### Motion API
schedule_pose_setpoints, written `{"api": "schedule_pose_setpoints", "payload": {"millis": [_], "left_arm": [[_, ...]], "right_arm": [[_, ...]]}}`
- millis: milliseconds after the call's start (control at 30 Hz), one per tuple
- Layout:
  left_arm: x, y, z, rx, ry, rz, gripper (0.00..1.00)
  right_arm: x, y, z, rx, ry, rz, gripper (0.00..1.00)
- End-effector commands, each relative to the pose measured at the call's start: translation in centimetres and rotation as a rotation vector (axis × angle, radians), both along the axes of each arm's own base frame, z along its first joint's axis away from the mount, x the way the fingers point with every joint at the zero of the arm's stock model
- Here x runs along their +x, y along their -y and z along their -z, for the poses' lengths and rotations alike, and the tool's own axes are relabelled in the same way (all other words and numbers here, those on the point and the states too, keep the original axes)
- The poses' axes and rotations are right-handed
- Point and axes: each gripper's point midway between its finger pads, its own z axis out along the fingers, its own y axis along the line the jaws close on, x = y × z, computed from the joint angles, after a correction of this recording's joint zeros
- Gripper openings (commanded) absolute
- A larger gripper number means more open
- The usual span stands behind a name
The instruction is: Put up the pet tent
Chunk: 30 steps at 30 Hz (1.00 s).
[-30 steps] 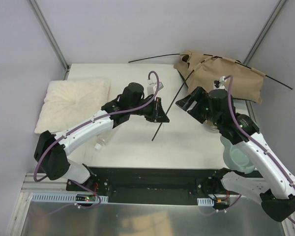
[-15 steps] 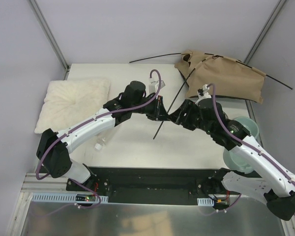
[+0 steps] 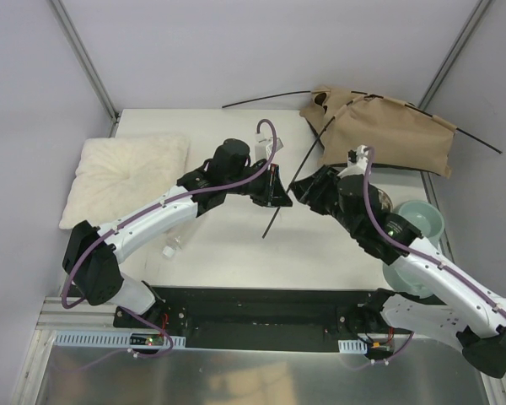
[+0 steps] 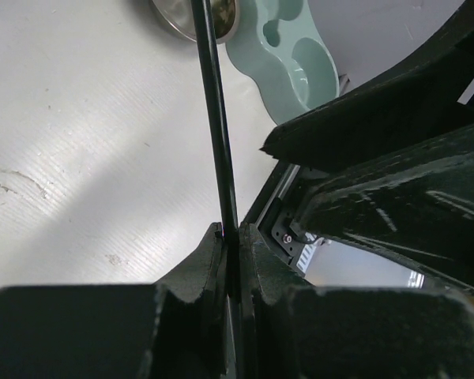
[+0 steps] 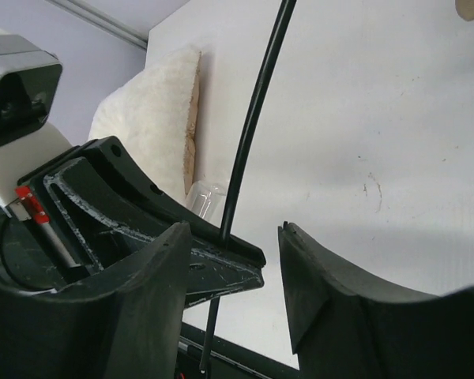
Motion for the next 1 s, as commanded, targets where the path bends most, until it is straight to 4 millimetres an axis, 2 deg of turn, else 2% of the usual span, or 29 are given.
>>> {"api": "schedule_pose_setpoints", "payload": {"millis": [0, 100, 200, 267, 367, 400, 533, 600, 633, 667, 767, 867, 967], "left_arm": [[1.3, 0.8, -3.4, -0.075, 0.141, -0.017, 0.00], [1.3, 0.7, -3.7, -0.081, 0.151, -0.017, 0.00], [1.2, 0.6, -3.9, -0.092, 0.158, -0.019, 0.00], [1.1, 0.5, -3.9, -0.097, 0.161, -0.019, 0.00], [0.7, 0.2, -4.1, -0.103, 0.161, -0.017, 0.00], [0.6, 0.1, -4.0, -0.100, 0.158, -0.021, 0.02], [-0.8, -1.1, -2.8, -0.080, 0.127, -0.016, 0.33], [-1.8, -1.8, -2.1, -0.074, 0.108, -0.006, 0.43], [-2.4, -2.2, -1.1, -0.062, 0.089, 0.002, 0.43], [-2.8, -2.5, -1.1, -0.065, 0.087, 0.007, 0.42], [-3.8, -3.3, 0.0, -0.053, 0.070, 0.013, 0.27], [-4.4, -3.4, -0.2, -0.063, 0.076, 0.040, 0.00], [-4.0, -3.1, -0.9, -0.077, 0.101, 0.043, 0.00]], "right_arm": [[1.3, -1.3, -1.1, 0.043, 0.020, 0.018, 0.52], [1.7, -2.1, -0.4, 0.045, 0.001, 0.009, 0.46], [2.2, -2.7, -0.1, 0.050, -0.016, 0.015, 0.33], [2.5, -2.9, -0.1, 0.061, -0.019, 0.025, 0.23], [2.9, -3.1, -0.2, 0.064, -0.018, 0.034, 0.01], [3.0, -3.0, -0.4, 0.067, -0.013, 0.043, 0.00], [3.5, -2.3, -1.0, 0.077, 0.009, 0.086, 0.00], [3.5, -2.2, -1.5, 0.088, 0.019, 0.094, 0.00], [3.6, -2.1, -1.6, 0.088, 0.024, 0.097, 0.00], [3.6, -2.3, -1.7, 0.091, 0.024, 0.093, 0.00], [3.6, -2.6, -1.6, 0.091, 0.016, 0.082, 0.00], [3.4, -2.8, -1.3, 0.098, 0.004, 0.068, 0.00], [3.1, -3.4, -1.1, 0.094, -0.009, 0.036, 0.00]]}}
